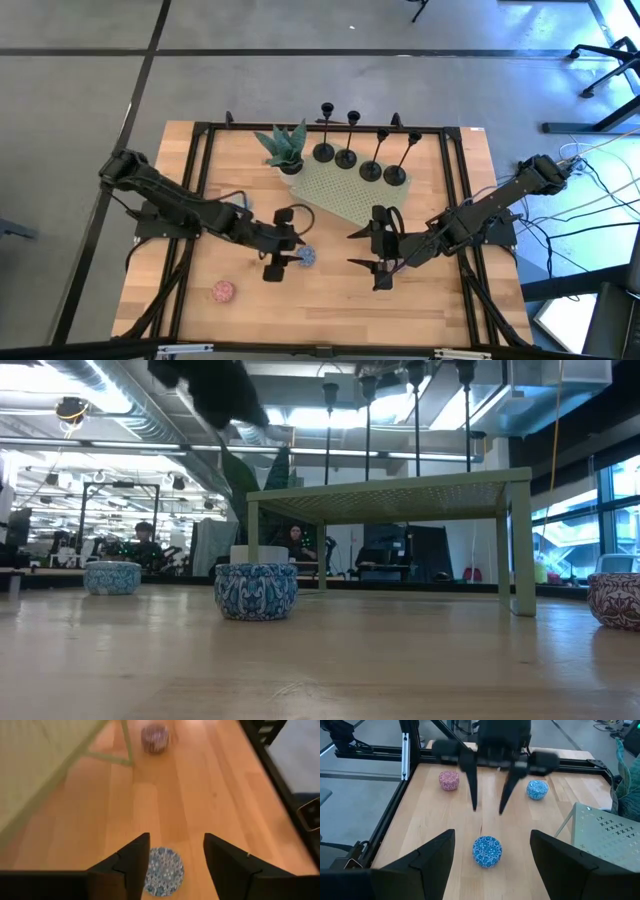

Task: Stock candles and holders on shelf
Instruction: Put the blue scented candle on the shelf

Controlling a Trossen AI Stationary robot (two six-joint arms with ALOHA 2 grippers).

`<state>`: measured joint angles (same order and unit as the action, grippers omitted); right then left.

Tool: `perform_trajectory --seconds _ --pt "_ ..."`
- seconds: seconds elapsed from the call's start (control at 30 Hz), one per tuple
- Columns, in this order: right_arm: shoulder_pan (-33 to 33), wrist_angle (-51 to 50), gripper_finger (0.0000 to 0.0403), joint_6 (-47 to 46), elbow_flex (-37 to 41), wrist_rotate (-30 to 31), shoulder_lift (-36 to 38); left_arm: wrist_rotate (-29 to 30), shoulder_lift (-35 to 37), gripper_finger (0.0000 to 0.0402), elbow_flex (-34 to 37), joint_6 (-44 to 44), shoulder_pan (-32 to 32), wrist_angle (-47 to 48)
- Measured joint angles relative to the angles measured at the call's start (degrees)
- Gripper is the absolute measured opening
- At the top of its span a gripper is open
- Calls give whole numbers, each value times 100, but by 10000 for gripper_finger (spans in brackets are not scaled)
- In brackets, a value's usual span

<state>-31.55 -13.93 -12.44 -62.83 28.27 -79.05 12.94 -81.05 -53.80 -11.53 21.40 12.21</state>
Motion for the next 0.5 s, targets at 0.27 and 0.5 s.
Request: perform_trajectory --seconds 0.27,0.5 --pt "0 -15 264 312 0 -2 0 -841 -779 248 0 -68 -286 -53" --pt "0 -4 264 432 0 -2 0 -871 -1199 289 0 91 -520 -80"
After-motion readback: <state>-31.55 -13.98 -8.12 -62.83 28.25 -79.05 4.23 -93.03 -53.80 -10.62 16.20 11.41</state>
